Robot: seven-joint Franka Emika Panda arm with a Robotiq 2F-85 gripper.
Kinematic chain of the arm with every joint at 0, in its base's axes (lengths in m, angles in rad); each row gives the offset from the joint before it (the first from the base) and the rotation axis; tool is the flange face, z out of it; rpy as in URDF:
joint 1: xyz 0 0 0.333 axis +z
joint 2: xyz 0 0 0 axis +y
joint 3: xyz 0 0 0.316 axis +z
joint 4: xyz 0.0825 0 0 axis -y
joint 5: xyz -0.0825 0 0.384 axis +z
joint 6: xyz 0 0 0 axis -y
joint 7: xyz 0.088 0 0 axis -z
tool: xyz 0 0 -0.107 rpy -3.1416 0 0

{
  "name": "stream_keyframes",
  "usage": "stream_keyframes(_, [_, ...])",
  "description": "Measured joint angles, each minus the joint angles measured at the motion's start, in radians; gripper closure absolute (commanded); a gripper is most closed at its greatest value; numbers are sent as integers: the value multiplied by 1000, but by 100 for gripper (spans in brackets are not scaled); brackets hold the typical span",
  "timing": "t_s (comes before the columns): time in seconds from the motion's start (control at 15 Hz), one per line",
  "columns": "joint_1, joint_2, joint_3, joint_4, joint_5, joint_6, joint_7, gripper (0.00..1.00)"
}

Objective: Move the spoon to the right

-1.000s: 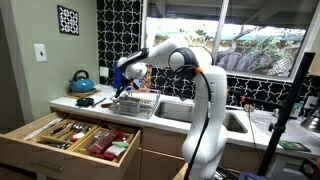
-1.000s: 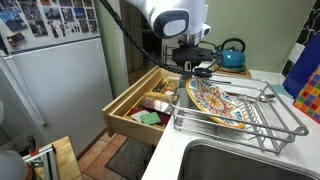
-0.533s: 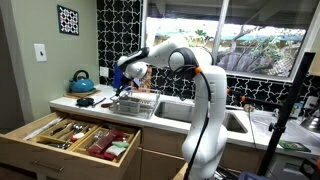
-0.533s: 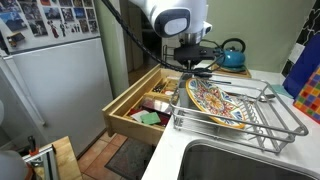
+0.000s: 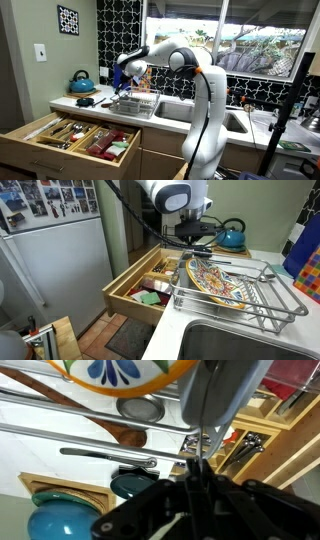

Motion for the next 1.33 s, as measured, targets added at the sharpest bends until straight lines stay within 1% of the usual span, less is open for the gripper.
stream_keyframes(0.2, [0, -5, 0, 13, 0, -23, 0, 93])
stream_keyframes(0.4, [0, -10, 0, 24, 0, -44, 0, 90])
stream_keyframes(0.47, [0, -10, -1, 25, 0, -47, 0, 74])
stream_keyframes(0.73, [0, 2, -1, 23, 0, -54, -3, 46])
stream_keyframes(0.93, [0, 11, -1, 22, 0, -57, -4, 22])
stream_keyframes(1.07, [-1, 11, -1, 22, 0, -63, -4, 8])
stream_keyframes(1.13, [-2, 11, -1, 22, 0, -66, -4, 15])
stream_keyframes(1.2, [-3, 11, -1, 24, 1, -76, -6, 25])
stream_keyframes(1.33, [-9, 11, -1, 30, 13, -116, -27, 38])
